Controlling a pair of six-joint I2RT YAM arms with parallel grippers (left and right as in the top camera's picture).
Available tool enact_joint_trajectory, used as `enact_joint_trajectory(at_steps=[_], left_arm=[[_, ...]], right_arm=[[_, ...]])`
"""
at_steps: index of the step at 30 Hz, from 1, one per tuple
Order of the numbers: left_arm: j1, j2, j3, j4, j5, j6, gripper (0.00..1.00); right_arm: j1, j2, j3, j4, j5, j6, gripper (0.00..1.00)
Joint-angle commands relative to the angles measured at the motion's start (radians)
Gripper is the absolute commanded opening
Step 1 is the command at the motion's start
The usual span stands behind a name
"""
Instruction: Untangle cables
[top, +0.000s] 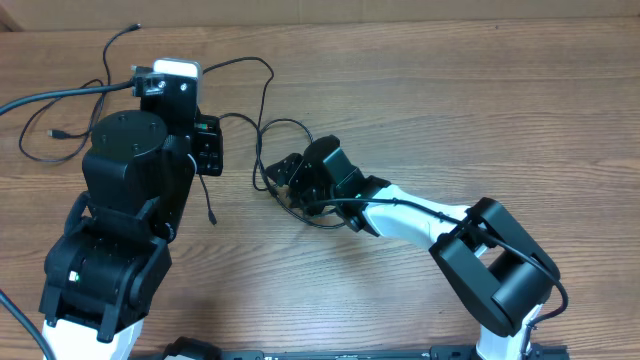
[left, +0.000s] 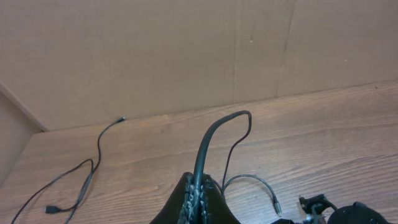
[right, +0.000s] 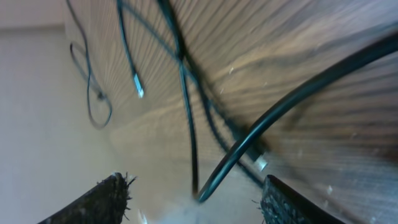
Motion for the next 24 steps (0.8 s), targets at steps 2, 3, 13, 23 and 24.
enact_joint_trajectory(at_steps=[2, 3, 13, 23, 24], left_arm=[[0.004, 0.003, 0.014, 0.002, -0.014, 0.008, 0.04], [0.004, 0.003, 0.014, 0.003, -0.014, 0.008, 0.04], [0.005, -0.01, 0.014, -0.003, -0.148, -0.056, 0.04], [0.006, -0.054, 0.014, -0.003, -0.413, -0.089, 0.04], [0.006, -0.058, 0.014, -0.006, -0.45, -0.096, 0.04]], right_arm=[[0.017, 0.011, 0.011, 0.003, 0.175, 0.015, 0.59], [0.02, 0.016, 0.011, 0.003, 0.184, 0.015, 0.5], [-0.106, -0.069, 0.012, -0.211, 0.109, -0.496, 0.04], [-0.573, -0.229, 0.013, -0.701, 0.338, -0.563, 0.04], [-0.623, -0.23, 0.014, -0.725, 0.338, -0.591, 0.04]])
